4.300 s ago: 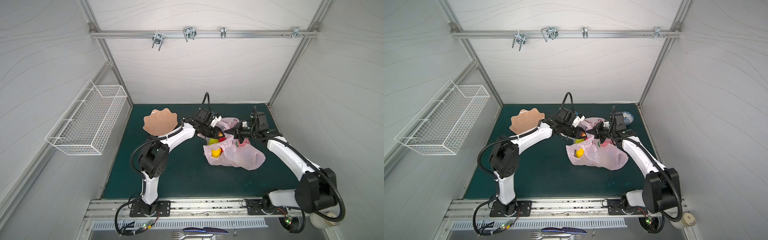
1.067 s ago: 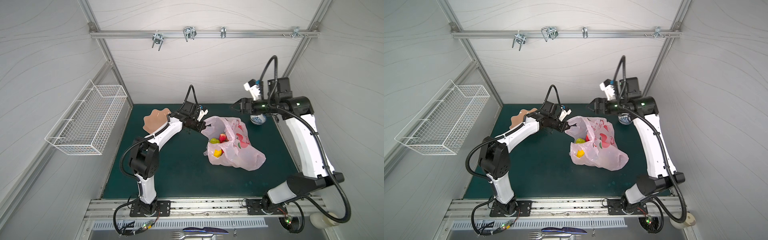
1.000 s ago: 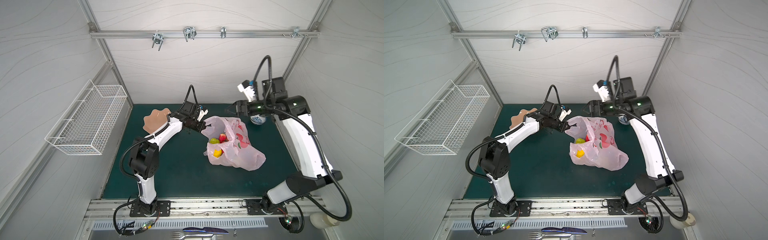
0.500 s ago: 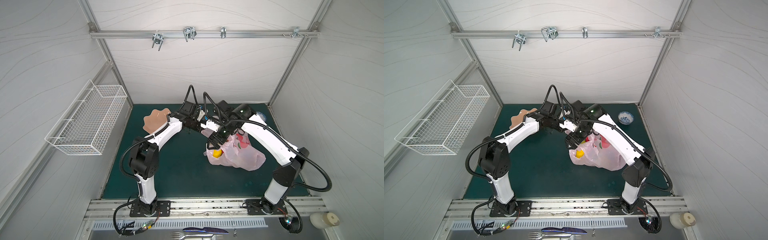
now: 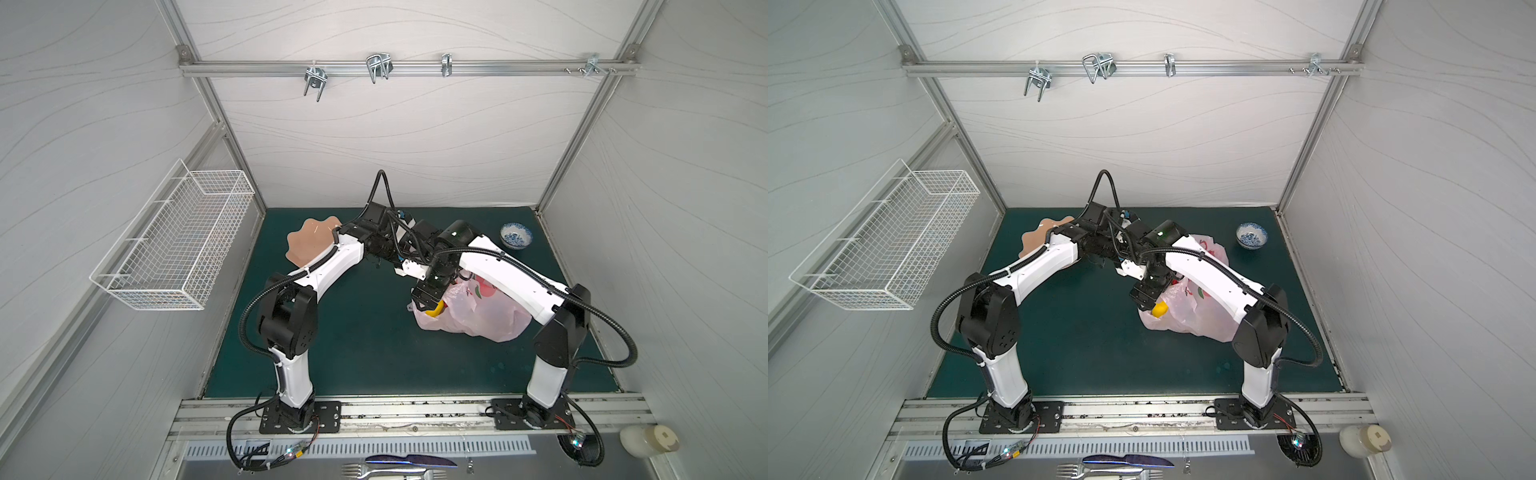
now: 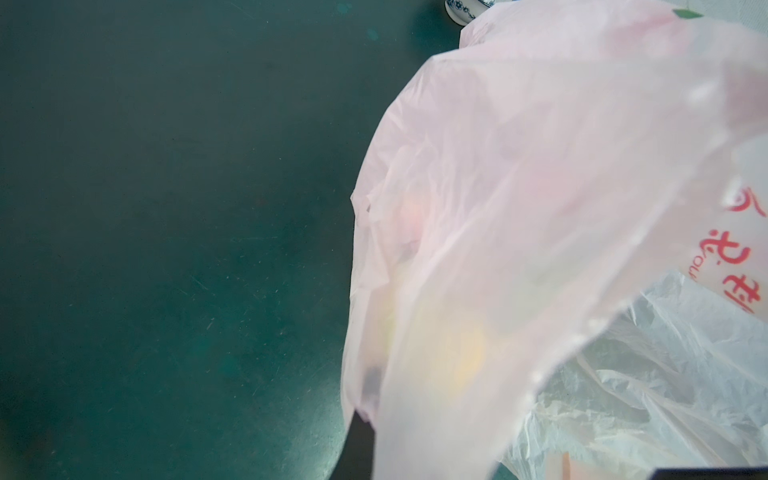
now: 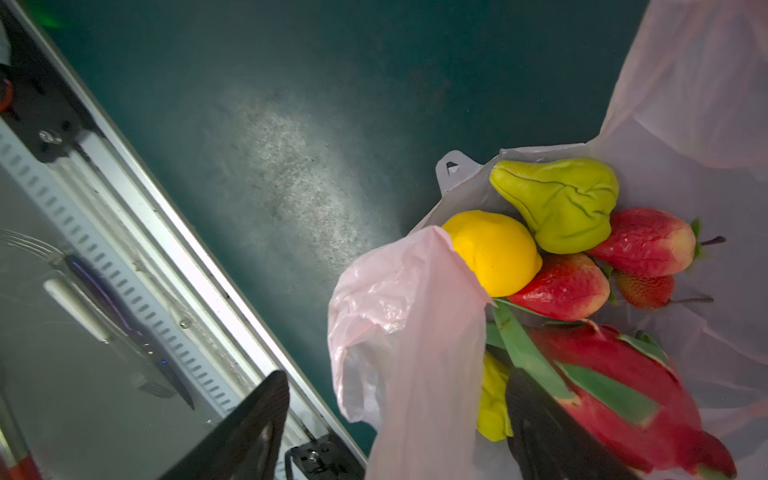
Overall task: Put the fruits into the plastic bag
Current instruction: 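Reach the right gripper to the bag's other rim and grasp it, then lift the bag by its rims with both grippers above the table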
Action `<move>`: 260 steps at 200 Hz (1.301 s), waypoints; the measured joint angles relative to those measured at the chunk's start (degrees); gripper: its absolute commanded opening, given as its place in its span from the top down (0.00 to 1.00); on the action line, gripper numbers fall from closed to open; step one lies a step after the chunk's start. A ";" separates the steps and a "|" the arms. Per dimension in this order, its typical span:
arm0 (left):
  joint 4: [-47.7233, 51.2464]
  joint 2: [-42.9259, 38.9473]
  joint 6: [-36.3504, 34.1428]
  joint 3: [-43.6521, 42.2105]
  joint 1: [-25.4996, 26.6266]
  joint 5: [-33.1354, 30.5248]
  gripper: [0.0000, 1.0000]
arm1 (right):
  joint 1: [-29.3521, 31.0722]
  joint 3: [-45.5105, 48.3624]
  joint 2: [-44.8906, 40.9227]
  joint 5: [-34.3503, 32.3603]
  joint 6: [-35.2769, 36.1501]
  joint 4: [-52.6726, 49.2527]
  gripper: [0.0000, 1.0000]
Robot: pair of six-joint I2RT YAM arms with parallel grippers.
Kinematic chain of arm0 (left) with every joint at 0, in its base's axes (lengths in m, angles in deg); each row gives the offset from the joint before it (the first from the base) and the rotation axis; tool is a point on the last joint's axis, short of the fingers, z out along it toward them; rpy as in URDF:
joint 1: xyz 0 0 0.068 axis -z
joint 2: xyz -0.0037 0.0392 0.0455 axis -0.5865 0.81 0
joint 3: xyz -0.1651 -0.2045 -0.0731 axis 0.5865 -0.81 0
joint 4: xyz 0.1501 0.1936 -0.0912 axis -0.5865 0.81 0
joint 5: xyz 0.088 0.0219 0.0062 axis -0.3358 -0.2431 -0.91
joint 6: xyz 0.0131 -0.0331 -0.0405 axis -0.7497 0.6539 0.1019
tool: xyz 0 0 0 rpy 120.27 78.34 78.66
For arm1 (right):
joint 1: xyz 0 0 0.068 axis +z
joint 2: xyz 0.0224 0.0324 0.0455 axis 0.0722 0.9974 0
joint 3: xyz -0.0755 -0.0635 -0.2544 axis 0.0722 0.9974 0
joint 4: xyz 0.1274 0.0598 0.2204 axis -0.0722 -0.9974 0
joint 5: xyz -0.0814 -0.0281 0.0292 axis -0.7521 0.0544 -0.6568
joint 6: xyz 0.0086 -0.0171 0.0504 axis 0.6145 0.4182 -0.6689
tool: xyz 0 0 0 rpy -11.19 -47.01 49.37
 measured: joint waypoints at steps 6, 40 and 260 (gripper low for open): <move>0.02 0.00 0.00 0.00 -0.17 0.00 1.00 | 0.17 0.46 0.09 -0.44 0.15 0.13 0.29; 0.24 0.00 0.02 0.00 -0.39 0.00 1.00 | 0.39 2.47 0.09 -2.51 0.55 1.31 0.79; 12.57 3.26 35.45 58.45 -19.47 6.27 1.00 | -35.47 9.49 -32.35 25.16 -31.71 40.11 1.00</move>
